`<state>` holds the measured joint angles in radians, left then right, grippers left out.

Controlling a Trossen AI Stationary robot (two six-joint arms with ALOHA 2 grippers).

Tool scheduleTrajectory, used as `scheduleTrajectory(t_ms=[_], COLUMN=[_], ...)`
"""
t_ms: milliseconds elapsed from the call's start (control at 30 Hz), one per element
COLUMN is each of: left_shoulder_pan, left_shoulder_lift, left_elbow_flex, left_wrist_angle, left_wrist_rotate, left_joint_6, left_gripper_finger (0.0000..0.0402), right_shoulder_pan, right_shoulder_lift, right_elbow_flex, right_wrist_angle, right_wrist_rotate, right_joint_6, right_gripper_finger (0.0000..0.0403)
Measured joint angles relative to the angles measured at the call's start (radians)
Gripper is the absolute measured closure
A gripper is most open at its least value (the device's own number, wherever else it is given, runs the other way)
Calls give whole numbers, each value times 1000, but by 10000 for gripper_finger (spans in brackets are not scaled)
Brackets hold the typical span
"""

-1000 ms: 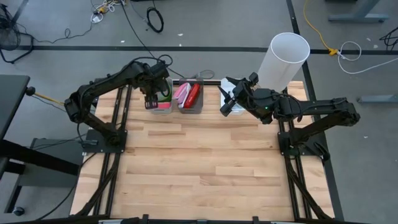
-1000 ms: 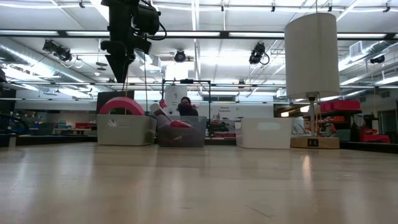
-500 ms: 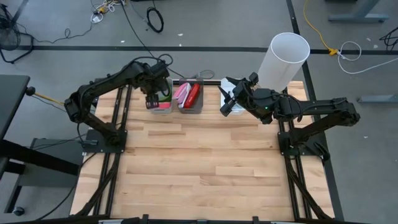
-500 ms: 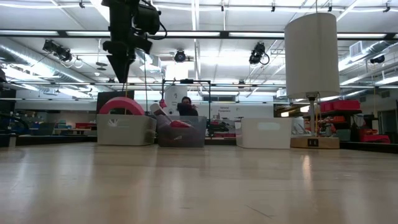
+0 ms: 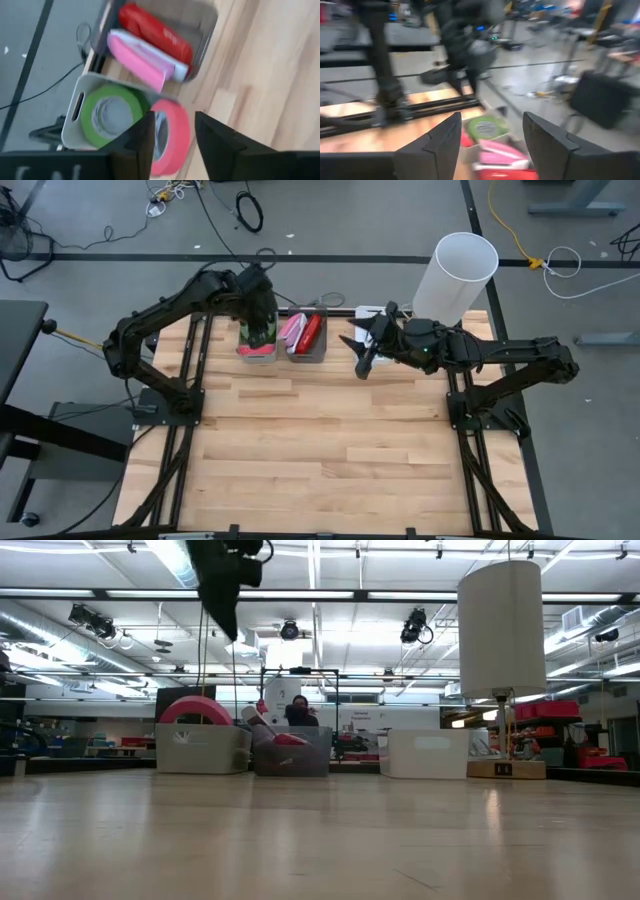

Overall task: Pick and place Stapler, Stapler remover, tape
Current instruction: Return to Home Position

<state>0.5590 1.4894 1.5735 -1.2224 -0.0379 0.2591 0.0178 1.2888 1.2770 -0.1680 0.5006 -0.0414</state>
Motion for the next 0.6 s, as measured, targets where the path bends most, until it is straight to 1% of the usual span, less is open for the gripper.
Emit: scheduleTrajectory(t_ms=[67,100,233,300,433,500,600], left_shoulder_pan=[-3,-3,-3,-3,-3,-16,-54], left_shoulder_lift=[0,0,0,0,0,0,1], left_elbow_flex=[37,59,134,164,207,211,210], left_wrist_angle=[9,11,15,21,26,55,112], left_wrist_rotate=[22,33,61,87,214,262,261], left_joint_6=[-29,-48,-156,-179,-189,-202,-227], left_gripper_finger=[277,287,327,346,377,390,397], right_shoulder_pan=[-8,-11,-12,-12,-18,-18,-18], right_shoulder_lift=[0,0,-6,-19,-52,-70,-96], right_elbow_flex=[0,0,0,0,0,0,0], right_wrist_angle=[-17,-27,-70,-75,-87,-105,-140], right_wrist_rotate=[-75,-92,-86,-75,-75,-75,-75], right_joint_6=[29,43,59,53,52,51,52], right_gripper_finger=[191,192,207,224,270,294,328])
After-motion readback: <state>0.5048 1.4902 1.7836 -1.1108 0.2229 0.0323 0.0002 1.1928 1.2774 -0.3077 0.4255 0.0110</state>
